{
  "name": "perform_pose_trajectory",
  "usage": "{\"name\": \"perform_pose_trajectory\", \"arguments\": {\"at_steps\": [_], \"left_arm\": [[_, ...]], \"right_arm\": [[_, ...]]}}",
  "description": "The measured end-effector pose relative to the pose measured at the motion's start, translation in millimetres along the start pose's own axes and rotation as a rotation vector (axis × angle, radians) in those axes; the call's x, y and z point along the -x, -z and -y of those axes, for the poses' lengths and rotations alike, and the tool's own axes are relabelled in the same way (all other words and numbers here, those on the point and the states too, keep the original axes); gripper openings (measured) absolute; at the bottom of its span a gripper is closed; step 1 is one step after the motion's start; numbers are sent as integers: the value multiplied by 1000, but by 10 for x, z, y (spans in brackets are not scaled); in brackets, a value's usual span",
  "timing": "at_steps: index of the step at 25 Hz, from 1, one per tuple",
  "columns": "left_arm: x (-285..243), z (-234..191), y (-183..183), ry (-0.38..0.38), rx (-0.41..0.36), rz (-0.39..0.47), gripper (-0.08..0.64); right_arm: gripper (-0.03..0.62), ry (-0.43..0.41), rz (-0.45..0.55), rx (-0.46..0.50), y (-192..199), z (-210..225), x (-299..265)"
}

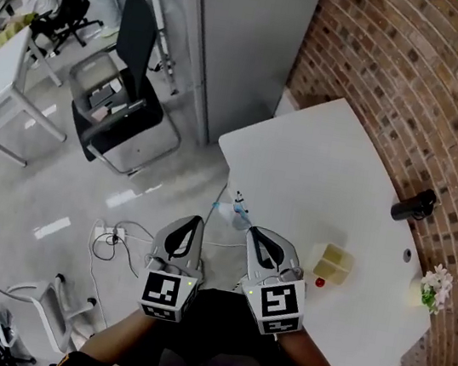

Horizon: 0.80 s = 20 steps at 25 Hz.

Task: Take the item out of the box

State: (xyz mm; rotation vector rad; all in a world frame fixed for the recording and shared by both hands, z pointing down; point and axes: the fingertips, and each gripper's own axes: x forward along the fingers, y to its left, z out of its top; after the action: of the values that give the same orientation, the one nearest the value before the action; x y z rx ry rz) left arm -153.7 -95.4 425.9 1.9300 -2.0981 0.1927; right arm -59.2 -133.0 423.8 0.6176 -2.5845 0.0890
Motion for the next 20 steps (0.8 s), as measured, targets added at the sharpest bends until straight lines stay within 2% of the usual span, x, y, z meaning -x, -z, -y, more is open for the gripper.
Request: {"name": "perform_pose_trajectory", "arguments": {"at_steps": [11,16,20], "left_arm": [[304,-310,-12,-103,3,33,5],[356,-344,-3,-127,-3,37,5],[366,-341,-7,-132,-4,43,5]], "right_arm": [[2,-110,43,59,-119,-487,-195],[2,-148,49,109,-99,-611,-232],[2,-154,50,114,-124,-639,-234]]}}
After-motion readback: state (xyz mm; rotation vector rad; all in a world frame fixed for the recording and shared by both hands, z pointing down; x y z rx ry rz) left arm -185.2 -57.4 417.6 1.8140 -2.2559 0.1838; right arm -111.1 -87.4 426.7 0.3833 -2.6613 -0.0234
